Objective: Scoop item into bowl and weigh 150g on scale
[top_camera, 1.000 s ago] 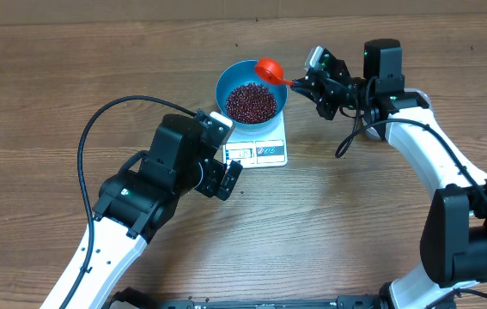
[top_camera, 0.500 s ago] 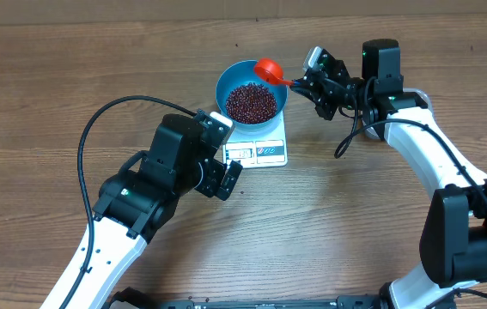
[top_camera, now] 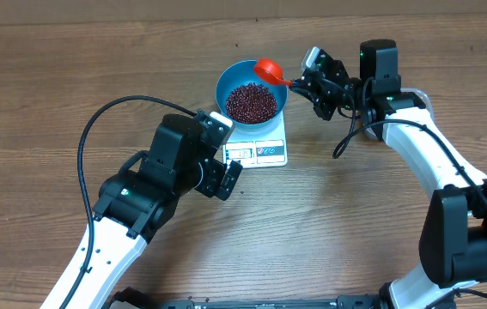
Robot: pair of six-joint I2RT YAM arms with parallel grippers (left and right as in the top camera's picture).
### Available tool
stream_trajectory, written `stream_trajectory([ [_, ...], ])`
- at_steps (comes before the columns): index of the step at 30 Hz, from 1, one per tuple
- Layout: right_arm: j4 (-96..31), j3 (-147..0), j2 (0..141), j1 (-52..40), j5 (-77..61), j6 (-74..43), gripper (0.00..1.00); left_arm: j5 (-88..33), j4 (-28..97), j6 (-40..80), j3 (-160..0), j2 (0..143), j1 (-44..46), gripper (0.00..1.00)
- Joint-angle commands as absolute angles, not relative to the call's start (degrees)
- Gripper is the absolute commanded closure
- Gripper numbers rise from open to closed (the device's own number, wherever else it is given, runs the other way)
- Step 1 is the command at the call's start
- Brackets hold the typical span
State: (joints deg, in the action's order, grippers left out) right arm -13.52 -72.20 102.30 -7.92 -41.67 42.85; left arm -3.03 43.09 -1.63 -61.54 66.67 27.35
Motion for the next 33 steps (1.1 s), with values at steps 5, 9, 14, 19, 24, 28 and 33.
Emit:
stream_trajectory([
  [5, -13.63, -72.44, 98.02, -7.16, -41.3, 34.06, 0.96, -3.9, 43.09, -1.08, -62.89, 67.07, 27.51, 0.01],
  [9, -17.34, -72.44, 93.49, -6.09, -35.62, 27.18, 0.96, -3.9, 43.09, -1.08, -62.89, 67.07, 27.51, 0.01],
  [14, -27.42, -72.44, 90.72, -5.63, -18.7, 21.41, 0.96, -3.9, 43.09, -1.1, -62.89, 67.07, 27.51, 0.0],
  [19, -34.98, -72.44, 89.43, -5.63, -3.86, 14.09, 0.96, -3.9, 43.09, -1.08, -62.89, 67.07, 27.51, 0.0],
  [24, -38.7, -72.44, 89.12, -5.48, 2.66, 8.51, 0.96, -3.9, 43.09, -1.08, -62.89, 67.07, 27.51, 0.0],
  [28, -40.01, -72.44, 88.92, -4.67, 5.39, 3.9, 0.96, -3.9, 43.09, -1.08, -62.89, 67.07, 27.51, 0.0],
  [33, -40.03, -72.44, 88.53, -1.76, 5.15, -2.28, 0.96, -3.9, 43.11, -1.08, -62.89, 67.07, 27.51, 0.0],
])
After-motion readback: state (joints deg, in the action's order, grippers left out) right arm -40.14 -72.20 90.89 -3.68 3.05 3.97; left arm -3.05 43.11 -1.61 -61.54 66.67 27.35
